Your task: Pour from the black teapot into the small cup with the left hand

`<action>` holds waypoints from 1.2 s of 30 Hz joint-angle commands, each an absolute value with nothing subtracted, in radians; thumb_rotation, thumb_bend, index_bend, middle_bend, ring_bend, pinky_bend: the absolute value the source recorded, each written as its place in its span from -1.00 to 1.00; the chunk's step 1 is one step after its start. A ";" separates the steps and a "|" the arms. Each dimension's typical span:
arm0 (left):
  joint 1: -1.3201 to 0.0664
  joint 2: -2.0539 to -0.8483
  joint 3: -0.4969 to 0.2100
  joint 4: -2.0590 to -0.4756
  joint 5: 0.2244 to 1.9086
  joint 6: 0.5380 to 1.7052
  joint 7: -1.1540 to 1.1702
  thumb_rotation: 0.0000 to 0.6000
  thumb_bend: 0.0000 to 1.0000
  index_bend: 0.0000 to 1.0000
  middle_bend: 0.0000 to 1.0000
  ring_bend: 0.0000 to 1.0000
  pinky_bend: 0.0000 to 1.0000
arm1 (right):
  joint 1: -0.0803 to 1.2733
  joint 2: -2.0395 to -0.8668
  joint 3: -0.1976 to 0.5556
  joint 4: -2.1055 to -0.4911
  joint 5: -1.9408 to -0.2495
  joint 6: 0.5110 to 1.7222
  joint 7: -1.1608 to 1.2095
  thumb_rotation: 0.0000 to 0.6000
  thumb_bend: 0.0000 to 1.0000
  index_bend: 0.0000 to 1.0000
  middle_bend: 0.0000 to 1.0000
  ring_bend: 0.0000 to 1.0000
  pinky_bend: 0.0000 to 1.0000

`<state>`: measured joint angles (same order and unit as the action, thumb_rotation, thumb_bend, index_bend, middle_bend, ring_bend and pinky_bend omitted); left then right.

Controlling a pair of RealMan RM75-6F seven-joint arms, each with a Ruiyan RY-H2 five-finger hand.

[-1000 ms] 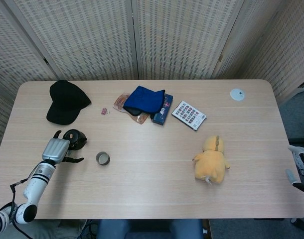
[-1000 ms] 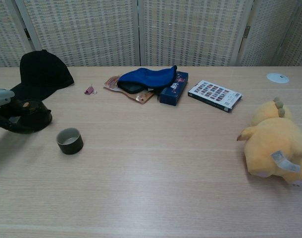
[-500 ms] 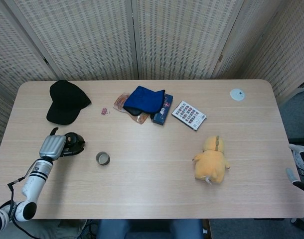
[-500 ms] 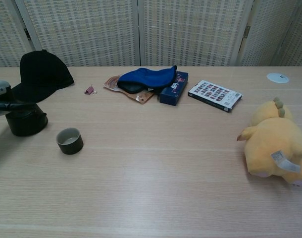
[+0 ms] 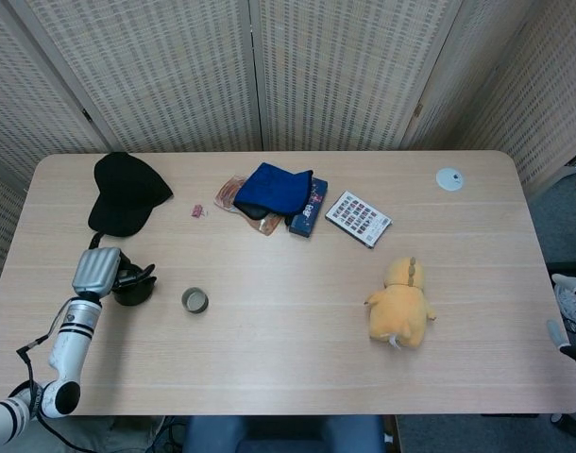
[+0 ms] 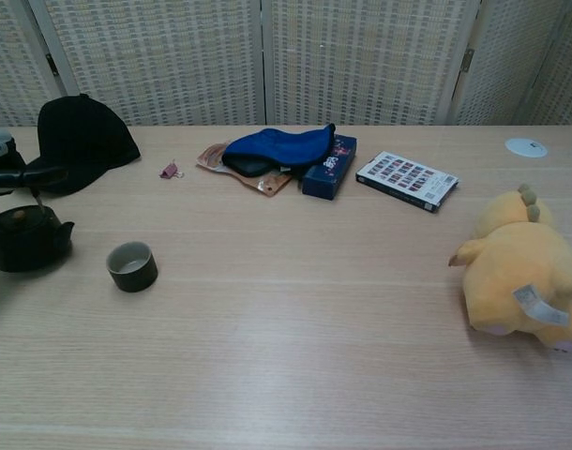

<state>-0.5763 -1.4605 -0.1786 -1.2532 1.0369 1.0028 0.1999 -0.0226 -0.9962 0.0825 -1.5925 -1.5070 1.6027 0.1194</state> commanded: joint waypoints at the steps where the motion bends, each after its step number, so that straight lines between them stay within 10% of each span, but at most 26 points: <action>1: -0.568 -1.470 -0.185 -1.248 1.050 1.035 0.206 -0.41 -0.43 1.00 1.00 0.93 -0.86 | -0.024 -0.997 0.082 -1.591 -1.508 1.604 0.121 1.00 -0.40 -0.50 -0.43 -0.62 -0.68; 18: -0.532 -1.455 -0.207 -1.296 1.078 1.141 0.239 0.06 -0.09 1.00 1.00 0.99 -0.39 | -0.023 -1.000 0.083 -1.590 -1.514 1.605 0.124 1.00 -0.40 -0.50 -0.43 -0.62 -0.68; 36: -0.515 -1.400 -0.173 -1.426 1.213 1.201 0.252 0.05 -0.06 1.00 1.00 1.00 -0.27 | -0.014 -0.994 0.085 -1.599 -1.526 1.601 0.118 1.00 -0.40 -0.50 -0.43 -0.62 -0.68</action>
